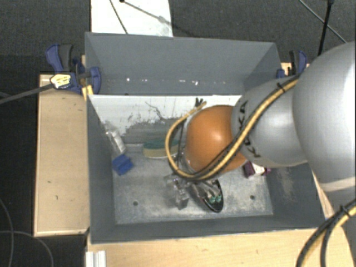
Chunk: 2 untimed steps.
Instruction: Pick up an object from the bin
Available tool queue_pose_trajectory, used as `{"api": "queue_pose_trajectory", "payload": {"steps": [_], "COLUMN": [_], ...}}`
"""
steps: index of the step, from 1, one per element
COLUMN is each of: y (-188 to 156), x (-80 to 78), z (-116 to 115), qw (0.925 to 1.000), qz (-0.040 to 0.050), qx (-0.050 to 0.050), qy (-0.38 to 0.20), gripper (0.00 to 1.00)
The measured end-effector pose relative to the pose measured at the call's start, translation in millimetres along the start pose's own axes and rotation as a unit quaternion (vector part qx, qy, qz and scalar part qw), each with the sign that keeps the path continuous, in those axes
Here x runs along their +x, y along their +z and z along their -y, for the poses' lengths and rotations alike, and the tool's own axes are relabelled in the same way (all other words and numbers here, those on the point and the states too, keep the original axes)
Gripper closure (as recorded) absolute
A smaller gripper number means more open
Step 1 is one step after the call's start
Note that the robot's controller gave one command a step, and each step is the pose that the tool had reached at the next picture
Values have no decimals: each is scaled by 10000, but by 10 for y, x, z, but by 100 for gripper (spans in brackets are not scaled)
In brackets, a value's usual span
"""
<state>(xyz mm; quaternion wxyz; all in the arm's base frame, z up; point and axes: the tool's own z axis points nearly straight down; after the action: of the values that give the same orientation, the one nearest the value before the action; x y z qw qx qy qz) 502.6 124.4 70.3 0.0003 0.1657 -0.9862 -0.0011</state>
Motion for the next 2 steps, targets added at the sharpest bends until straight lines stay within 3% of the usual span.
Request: {"api": "queue_pose_trajectory", "payload": {"steps": [1,2], "y": [0,1], "x": [2,232], "z": [21,645], "qw": [10000,9989], "qz": [-3,-11], "qx": [7,19], "qy": [49,-473], "gripper": [0,0]}}
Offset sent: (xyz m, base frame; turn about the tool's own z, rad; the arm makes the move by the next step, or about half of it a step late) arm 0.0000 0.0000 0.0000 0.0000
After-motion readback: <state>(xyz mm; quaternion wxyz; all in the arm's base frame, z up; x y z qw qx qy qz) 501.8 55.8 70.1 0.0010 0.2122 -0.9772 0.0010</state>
